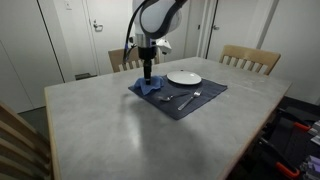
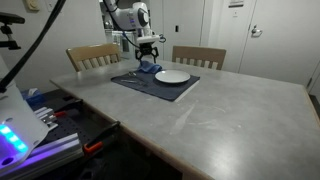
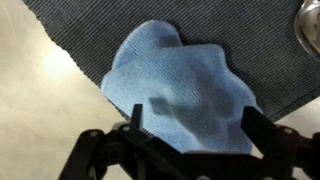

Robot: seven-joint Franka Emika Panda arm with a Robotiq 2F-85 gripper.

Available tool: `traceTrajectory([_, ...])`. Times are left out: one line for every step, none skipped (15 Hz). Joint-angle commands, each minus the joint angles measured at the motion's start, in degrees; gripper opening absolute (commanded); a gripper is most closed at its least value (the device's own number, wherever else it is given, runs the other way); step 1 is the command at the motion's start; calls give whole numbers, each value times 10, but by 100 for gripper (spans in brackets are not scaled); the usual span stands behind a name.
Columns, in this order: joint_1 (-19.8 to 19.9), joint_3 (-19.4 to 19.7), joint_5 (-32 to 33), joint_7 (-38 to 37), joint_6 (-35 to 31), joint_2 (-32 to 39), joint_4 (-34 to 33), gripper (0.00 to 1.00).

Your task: Use the blue towel to wipe the white plate then put the blue towel on the table

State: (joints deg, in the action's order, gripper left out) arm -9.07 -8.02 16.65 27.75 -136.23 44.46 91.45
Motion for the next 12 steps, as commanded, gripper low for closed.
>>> traceTrajectory([8, -8, -5, 13, 16, 13, -21, 100])
traceTrajectory([8, -8, -5, 12, 16, 12, -20, 100])
traceTrajectory([8, -8, -6, 12, 16, 11, -20, 75])
traceTrajectory([9, -8, -7, 11, 17, 11, -20, 74])
traceTrajectory([9, -8, -7, 11, 17, 11, -19, 66])
traceTrajectory([9, -8, -8, 11, 17, 11, -18, 59])
traceTrajectory([10, -9, -8, 11, 16, 11, -17, 52])
traceTrajectory([10, -9, -8, 10, 16, 10, -16, 45])
traceTrajectory([10, -9, -8, 10, 15, 10, -14, 38])
traceTrajectory([10, -9, -8, 10, 15, 9, -13, 31])
traceTrajectory([9, -9, -8, 9, 15, 9, -13, 24])
traceTrajectory([8, -8, -8, 8, 21, 7, -13, 18])
